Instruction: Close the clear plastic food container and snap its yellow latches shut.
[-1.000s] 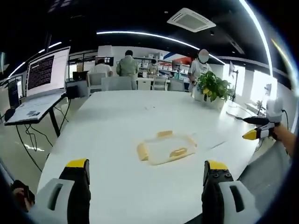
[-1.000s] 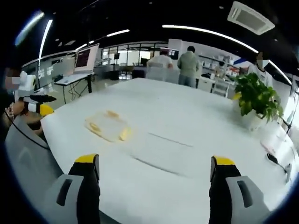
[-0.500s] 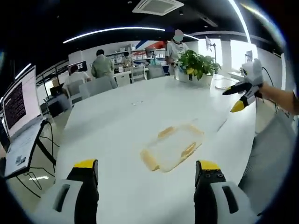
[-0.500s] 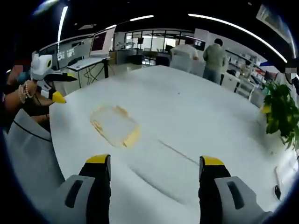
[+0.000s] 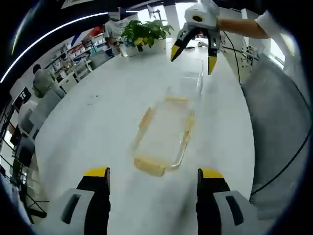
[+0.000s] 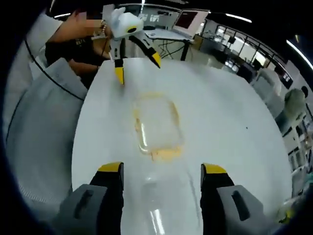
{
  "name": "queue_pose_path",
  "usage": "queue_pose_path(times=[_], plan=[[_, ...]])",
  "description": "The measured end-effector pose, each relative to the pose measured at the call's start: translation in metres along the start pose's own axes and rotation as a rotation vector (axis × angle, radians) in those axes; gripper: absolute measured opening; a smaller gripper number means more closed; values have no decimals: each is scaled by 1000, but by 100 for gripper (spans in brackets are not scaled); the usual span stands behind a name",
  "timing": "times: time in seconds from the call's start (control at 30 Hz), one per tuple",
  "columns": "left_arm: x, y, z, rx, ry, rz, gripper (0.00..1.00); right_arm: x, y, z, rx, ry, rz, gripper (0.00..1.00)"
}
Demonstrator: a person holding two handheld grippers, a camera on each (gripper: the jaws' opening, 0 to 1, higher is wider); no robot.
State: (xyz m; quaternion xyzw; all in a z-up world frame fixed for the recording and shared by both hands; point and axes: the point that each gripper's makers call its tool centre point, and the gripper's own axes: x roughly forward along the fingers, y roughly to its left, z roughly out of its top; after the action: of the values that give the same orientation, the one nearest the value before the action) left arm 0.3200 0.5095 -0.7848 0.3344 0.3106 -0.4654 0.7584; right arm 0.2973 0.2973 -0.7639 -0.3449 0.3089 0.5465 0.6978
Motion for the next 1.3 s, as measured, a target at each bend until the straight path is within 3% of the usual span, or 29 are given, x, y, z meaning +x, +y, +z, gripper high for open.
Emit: queue_pose_path(times=[0.07,0.13,0.23,0.43,0.73,1.0,1.3], plan=[[5,-5,-2,-30,32,-84,69,9,-1,1,-20,17,35,63],[10,-2,2,6,42,-91,71,19,-1,0,-40,41,61,64],[16,1,-3,79,101,-106,64,32,-3,-5,-69,81,86,60],[33,-5,-10,82,161,-179,64,52,-7,-11,-93,131,120,60],[46,-13,-17,125,200,-248,56,75,-11,-17,-108,172,163,54],[53,-9,-16,204,207,-252,39,89,-7,-15,-158,199,191,46],[57,-12,-14,215,203,-269,35,94,-11,-19,-143,231,183,39]])
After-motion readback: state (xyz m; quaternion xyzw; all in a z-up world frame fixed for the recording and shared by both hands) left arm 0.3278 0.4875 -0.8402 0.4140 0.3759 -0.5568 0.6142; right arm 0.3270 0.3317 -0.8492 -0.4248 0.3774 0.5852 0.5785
